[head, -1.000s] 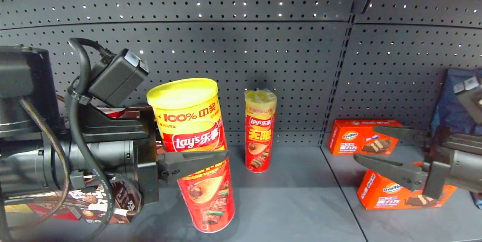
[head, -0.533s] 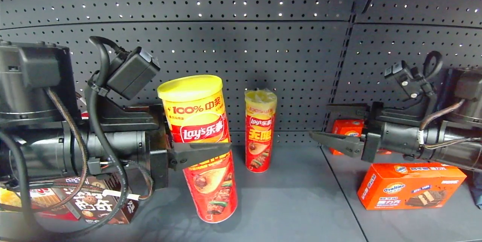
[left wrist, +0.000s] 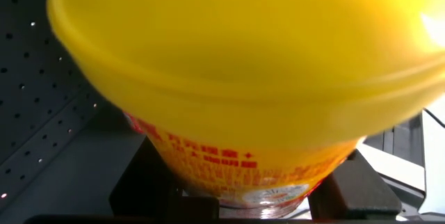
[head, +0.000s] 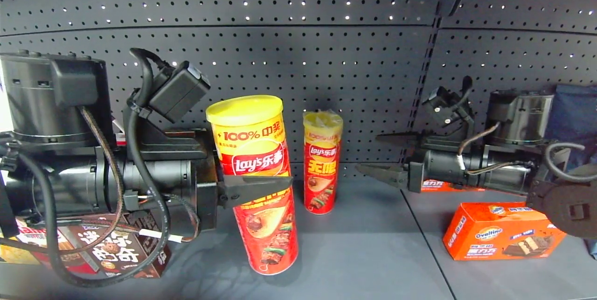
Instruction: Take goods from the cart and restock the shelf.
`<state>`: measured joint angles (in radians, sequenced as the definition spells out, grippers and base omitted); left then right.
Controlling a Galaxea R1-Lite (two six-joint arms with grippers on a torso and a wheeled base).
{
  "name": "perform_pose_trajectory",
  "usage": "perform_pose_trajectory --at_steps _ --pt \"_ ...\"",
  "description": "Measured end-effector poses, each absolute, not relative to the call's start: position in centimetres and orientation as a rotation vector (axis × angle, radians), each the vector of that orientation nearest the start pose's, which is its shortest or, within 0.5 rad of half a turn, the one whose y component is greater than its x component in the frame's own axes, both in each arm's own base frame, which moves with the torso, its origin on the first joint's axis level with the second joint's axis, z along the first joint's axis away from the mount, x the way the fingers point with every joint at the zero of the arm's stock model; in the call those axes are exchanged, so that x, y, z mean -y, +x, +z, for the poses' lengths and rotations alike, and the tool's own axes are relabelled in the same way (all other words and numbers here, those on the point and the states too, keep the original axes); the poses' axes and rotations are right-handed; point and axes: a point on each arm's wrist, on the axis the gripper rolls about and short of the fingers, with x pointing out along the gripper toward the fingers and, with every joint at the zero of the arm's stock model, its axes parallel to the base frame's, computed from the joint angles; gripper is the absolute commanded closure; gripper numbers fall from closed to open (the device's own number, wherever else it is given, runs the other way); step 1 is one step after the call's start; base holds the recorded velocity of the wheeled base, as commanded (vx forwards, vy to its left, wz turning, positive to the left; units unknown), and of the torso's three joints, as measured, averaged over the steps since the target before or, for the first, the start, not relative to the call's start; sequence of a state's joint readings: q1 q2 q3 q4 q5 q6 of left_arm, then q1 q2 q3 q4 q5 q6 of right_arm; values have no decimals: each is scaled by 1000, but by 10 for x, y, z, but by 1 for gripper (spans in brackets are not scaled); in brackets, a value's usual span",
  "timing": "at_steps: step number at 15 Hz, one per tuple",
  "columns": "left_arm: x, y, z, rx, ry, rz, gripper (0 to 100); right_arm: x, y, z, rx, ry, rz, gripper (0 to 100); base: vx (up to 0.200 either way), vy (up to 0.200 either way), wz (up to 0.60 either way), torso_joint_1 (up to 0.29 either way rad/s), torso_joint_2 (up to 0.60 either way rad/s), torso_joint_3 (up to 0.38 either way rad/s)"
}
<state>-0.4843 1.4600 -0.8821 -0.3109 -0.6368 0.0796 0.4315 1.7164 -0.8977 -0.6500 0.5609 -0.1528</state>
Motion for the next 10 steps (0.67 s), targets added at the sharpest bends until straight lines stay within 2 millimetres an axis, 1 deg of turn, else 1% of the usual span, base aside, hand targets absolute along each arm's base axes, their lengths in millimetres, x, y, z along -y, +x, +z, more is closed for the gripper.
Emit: perform_pose_trajectory --at_steps 2,6,10 --pt "126 216 240 -237 49 -1116 100 -147 290 198 -115 -127 1004 0 0 0 0 0 0 0" --pt "120 219 238 -244 45 -1089 100 -161 316 183 -136 -140 1015 0 0 0 0 0 0 0" --pt "119 219 238 -242 45 -1085 100 -176 328 168 -159 -148 1041 0 0 0 0 0 0 0"
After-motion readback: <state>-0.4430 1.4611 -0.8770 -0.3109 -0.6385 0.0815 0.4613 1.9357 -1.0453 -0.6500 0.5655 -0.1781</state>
